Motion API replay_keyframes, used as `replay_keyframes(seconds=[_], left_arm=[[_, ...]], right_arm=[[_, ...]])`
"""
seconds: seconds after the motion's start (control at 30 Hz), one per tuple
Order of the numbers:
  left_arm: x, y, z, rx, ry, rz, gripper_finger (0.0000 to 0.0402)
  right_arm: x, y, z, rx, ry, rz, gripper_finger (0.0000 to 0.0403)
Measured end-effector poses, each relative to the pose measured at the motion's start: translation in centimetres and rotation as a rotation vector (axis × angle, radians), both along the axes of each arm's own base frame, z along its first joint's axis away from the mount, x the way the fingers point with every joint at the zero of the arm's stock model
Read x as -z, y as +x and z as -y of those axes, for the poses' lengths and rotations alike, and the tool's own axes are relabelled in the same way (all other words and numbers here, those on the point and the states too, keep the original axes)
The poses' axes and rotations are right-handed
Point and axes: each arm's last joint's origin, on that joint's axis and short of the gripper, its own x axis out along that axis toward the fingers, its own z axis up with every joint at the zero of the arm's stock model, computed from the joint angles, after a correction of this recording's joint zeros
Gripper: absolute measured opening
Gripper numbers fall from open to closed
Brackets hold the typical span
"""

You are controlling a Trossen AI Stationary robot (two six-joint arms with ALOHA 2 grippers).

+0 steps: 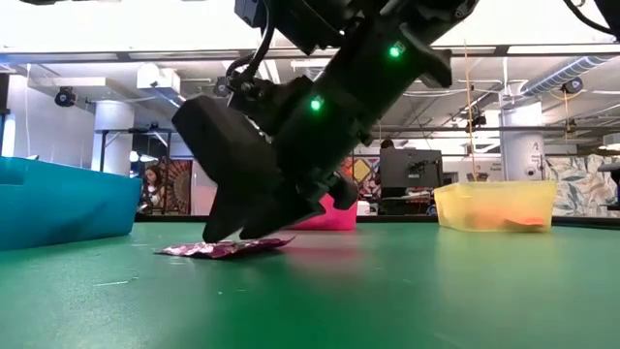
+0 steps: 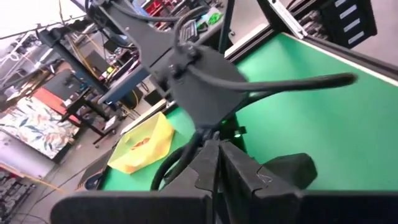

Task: Sort candy by brand, put in halloween buckets
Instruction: Put the violet candy into the red bin

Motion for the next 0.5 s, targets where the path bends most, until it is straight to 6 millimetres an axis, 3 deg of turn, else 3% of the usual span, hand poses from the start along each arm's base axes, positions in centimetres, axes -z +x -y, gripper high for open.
replay_keyframes(seconds=[0.27,0.5], left_arm=[[0.3,0.7,-0.9,0.015,-0.002,-0.02,0.0],[0.5,0.8,-1.1,0.03,-0.035,-0.028,0.0]], right_arm=[[-0.1,0.0,0.0,-0.008,-0.021,-0.002,0.0205],[-2.4,-0.5,0.2,-0.03,-0.076,-0.002,0.0265]])
